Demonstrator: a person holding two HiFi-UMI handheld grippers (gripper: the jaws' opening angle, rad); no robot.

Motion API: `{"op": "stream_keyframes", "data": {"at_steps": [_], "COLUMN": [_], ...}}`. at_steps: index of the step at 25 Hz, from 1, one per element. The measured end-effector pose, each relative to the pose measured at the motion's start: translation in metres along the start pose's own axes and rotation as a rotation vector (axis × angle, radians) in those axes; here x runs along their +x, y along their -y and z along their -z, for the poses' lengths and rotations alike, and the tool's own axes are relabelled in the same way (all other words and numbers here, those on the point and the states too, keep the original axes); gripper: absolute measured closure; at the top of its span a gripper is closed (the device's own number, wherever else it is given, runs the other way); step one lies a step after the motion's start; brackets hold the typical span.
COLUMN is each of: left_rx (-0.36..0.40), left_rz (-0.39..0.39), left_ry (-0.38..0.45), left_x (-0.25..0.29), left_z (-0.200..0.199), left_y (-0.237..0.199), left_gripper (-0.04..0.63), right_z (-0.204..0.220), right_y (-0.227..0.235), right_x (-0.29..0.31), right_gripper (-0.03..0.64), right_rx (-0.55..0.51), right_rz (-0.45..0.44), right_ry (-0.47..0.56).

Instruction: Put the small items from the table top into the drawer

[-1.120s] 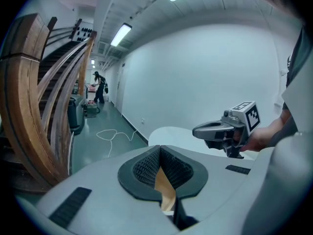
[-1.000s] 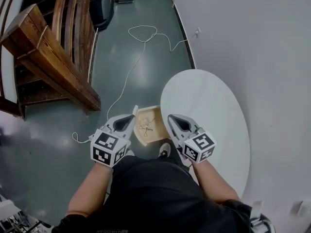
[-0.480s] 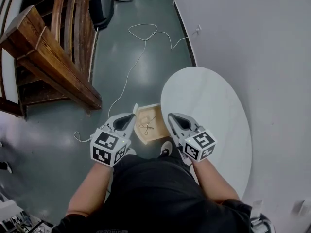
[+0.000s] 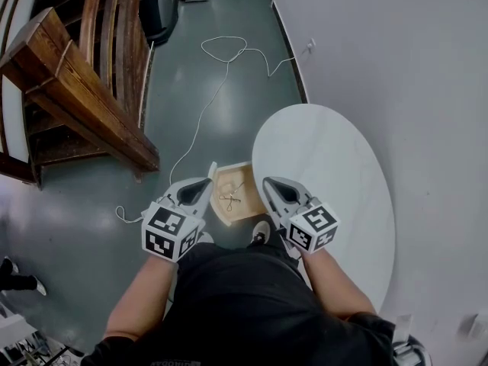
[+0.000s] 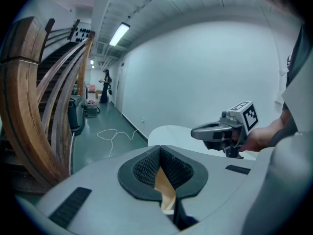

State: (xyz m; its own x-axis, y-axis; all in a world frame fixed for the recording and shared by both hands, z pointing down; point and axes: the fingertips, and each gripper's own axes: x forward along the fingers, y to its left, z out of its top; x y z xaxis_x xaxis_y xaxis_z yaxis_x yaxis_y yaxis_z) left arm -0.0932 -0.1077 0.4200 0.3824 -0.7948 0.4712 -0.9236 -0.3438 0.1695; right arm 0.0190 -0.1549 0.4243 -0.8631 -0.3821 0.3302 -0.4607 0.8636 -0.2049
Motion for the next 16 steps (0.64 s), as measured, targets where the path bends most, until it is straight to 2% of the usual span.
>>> {"op": "stream_keyframes", "data": {"at_steps": [16], "left_rx": [0.000], "left_rz": [0.002], "left_ry": [0.003], "left_x": [0.0011], "left_z": [0.0000], "left_y": [-0.0002], "left_gripper": [0.580], "right_z": [0.0010], "right_y": [0.0012], "right_x": [0.0004], "right_gripper": [0.609], "right_rx": [-0.003], "right_rz": [0.005], "right_ry": [-0.001]}}
